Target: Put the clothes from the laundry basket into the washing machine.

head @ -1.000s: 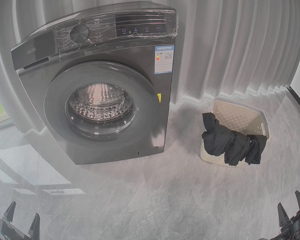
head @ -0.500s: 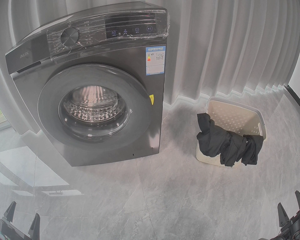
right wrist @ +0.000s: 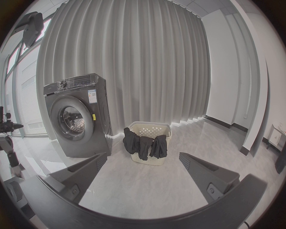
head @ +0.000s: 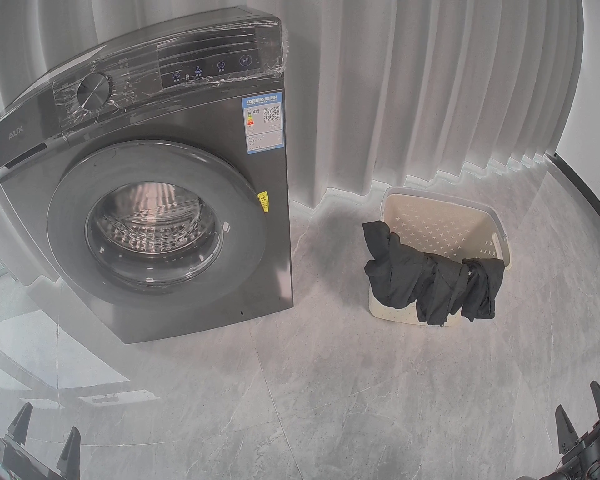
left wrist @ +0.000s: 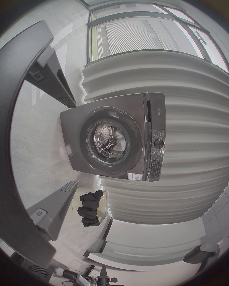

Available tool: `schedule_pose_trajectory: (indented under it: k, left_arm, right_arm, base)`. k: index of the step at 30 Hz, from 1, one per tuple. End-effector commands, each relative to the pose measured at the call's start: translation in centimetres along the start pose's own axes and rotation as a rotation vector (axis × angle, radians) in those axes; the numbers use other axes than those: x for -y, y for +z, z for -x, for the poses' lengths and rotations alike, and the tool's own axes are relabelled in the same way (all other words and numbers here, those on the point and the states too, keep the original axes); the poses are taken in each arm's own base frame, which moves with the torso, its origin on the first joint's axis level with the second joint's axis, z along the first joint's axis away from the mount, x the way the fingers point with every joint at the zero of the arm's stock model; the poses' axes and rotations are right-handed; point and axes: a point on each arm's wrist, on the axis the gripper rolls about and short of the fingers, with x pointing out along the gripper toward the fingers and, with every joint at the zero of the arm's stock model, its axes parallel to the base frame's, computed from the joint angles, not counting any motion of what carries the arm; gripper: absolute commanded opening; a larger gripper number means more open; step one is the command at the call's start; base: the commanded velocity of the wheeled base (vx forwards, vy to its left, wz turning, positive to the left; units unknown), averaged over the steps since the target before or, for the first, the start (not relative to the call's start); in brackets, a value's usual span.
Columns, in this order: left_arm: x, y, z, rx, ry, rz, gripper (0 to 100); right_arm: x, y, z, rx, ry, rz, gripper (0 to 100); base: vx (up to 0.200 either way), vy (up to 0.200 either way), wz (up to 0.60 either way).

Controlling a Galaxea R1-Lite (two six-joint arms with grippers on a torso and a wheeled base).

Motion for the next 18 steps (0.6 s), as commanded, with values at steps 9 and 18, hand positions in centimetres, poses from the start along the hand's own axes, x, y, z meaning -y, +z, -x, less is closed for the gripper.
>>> schedule_pose_trajectory:
  k: [9, 18]
  left_arm:
    - [0.0, -0.52, -0.02, -0.003, 0.0, 0.0, 100]
    - [0.0, -0.52, -0.02, -0.003, 0.0, 0.0, 100]
  right_arm:
    - [0.0, -0.51, -0.05, -0.007, 0.001, 0.001, 100]
    - [0.0, -0.51, -0.05, -0.007, 0.001, 0.001, 100]
  base:
    - [0.0, -0.022, 0.0]
    - [0.0, -0.044, 0.0]
